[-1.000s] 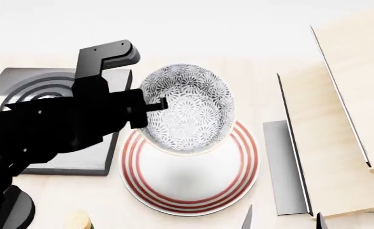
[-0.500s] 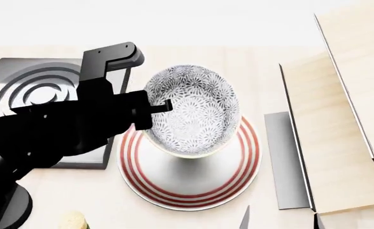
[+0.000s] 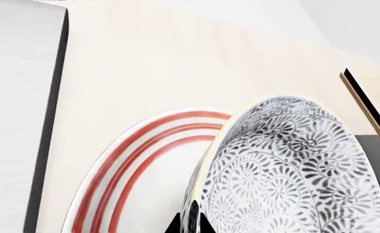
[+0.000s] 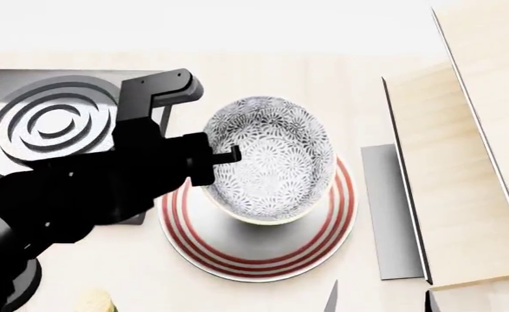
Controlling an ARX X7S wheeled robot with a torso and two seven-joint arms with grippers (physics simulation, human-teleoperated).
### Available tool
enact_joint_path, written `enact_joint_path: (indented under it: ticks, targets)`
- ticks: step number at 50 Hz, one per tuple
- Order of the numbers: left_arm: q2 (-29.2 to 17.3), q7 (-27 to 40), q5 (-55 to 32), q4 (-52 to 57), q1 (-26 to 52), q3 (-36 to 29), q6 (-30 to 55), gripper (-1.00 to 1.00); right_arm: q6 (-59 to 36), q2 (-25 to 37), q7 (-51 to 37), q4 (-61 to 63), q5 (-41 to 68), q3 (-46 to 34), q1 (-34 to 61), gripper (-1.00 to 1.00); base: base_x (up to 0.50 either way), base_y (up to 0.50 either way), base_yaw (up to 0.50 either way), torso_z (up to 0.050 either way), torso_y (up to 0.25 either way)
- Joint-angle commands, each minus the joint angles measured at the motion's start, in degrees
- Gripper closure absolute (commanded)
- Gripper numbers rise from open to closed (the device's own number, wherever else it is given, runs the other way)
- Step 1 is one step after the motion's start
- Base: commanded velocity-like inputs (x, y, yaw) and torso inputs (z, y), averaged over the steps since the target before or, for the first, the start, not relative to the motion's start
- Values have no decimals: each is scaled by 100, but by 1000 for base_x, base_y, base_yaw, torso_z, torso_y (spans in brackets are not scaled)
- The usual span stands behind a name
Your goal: Pick up the akita bowl and put it on the plate.
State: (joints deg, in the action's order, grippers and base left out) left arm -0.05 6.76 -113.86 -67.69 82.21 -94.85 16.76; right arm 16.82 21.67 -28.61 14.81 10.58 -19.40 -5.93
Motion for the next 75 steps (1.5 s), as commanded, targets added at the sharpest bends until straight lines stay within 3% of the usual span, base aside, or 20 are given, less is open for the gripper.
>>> enact_joint_path:
  ticks: [1,57,58,75]
  targets:
    - [4,-103,-9,116,-70,173,-266,100,2,-1,-4,-17,-36,-43,6,-100,0,0,0,0,0]
    - [4,-86,111,83,-552,181,-398,100,88,17,-15,-183,35,-97,67,-100,0,0,0,0,0]
    - [4,-69,115,87,-547,172,-380,-100,80,19,-14,-175,39,-101,66,-100,0,0,0,0,0]
    - [4,-63,199,71,-444,177,-476,-100,127,-33,28,-361,-11,-209,124,-100,0,0,0,0,0]
